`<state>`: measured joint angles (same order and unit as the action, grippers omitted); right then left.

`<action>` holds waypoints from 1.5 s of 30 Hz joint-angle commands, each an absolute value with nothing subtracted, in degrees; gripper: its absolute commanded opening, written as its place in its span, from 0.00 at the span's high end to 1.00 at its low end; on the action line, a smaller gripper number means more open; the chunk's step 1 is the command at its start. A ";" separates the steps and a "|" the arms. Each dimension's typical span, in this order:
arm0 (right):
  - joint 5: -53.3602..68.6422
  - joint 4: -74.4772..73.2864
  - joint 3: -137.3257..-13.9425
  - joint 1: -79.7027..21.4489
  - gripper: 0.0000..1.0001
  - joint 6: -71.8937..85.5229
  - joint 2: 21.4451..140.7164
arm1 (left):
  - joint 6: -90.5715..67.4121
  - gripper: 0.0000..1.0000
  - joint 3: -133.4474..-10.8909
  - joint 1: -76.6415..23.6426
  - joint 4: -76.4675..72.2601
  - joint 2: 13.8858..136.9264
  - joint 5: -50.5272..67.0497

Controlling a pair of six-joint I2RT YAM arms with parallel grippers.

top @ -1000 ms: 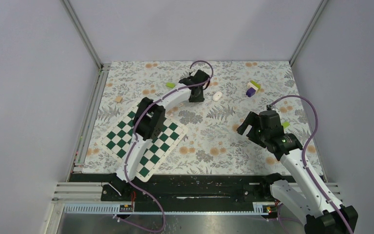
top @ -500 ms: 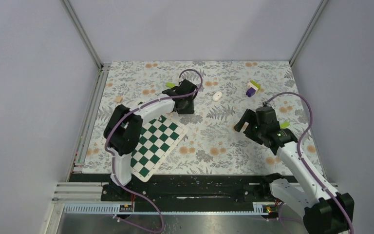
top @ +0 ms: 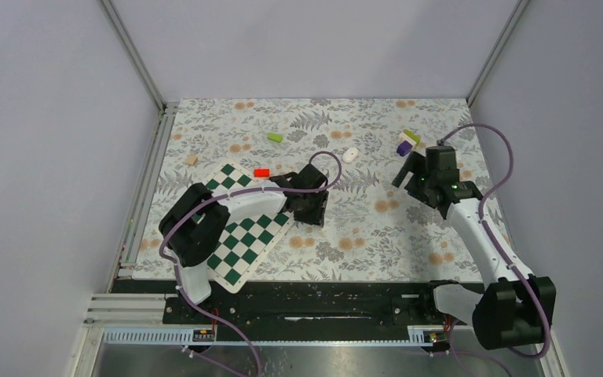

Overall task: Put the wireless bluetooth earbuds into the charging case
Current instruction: Pick up the charging case from the center of the board.

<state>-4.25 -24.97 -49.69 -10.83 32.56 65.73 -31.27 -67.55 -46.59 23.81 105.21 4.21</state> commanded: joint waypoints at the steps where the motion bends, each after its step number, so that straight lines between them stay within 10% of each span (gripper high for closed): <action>1: -2.07 -26.22 -50.30 -2.18 0.12 27.85 65.83 | -30.14 0.55 -66.83 -46.87 20.10 102.91 6.88; 6: -0.20 -27.78 -53.92 -2.08 0.11 27.95 69.62 | -30.22 0.23 -68.25 -47.15 21.97 102.62 7.46; 12: -4.32 -27.34 -61.67 -10.36 0.10 29.40 77.79 | -29.19 0.08 -72.71 -47.08 27.27 96.52 6.09; 32: -9.35 -47.83 -116.80 -19.56 0.17 38.67 129.16 | -34.54 0.04 -66.96 -37.16 20.51 85.05 7.03; 45: -12.33 -56.02 -129.98 -21.27 0.30 40.07 141.79 | -36.30 0.04 -62.70 -36.43 18.81 81.65 5.74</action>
<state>-9.32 -51.53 -126.28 -20.71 38.76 139.96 -35.64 -63.64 -36.73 21.71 84.01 7.16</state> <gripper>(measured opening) 0.701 0.959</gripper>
